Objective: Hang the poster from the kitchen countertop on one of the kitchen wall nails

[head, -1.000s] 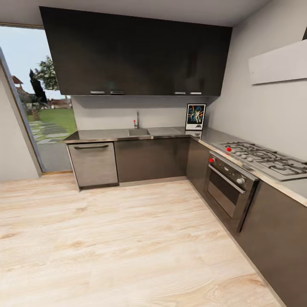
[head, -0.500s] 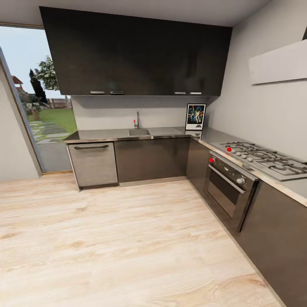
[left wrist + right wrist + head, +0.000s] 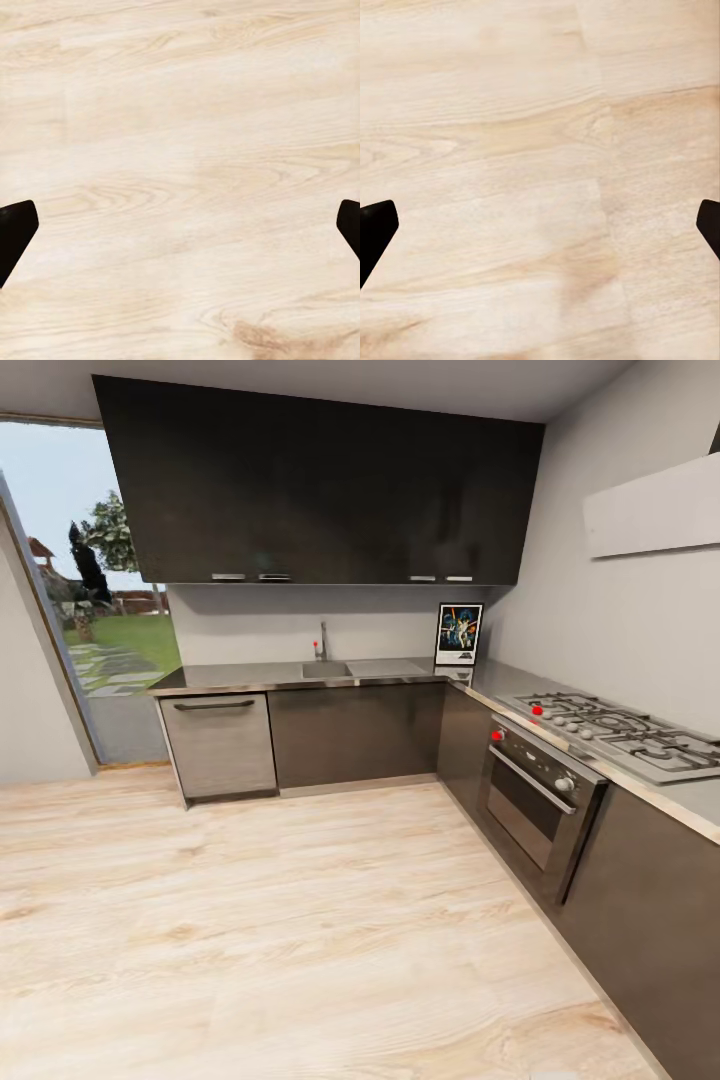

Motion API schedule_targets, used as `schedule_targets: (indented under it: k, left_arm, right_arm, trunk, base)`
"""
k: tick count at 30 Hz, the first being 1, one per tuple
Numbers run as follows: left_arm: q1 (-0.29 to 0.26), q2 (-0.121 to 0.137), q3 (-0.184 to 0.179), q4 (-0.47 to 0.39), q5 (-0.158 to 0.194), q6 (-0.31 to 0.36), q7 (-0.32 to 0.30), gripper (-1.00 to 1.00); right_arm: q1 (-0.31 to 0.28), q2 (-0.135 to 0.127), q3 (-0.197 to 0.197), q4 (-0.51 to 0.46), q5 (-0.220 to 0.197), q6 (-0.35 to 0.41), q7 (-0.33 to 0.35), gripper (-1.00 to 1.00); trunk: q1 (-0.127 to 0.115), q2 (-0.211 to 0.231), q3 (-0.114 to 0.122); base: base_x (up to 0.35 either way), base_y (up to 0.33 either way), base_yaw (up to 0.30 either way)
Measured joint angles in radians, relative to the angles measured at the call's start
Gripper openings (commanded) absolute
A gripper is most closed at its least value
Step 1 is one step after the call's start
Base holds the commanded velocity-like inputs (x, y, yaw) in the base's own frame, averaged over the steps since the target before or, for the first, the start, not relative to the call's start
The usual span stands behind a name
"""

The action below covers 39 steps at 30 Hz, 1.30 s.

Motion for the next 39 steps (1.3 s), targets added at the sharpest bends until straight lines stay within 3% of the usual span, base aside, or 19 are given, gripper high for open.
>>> schedule_targets:
  k: [39]
  left_arm:
    - [0.0,0.006,0.003,0.001,0.001,0.007,0.0,1.0]
  right_arm:
    - [0.003,-0.008,-0.002,0.0,0.001,0.0,-0.003,1.0]
  trunk:
    - [-0.001,0.0,0.0]
  base:
    - [0.319,-0.021,0.0]
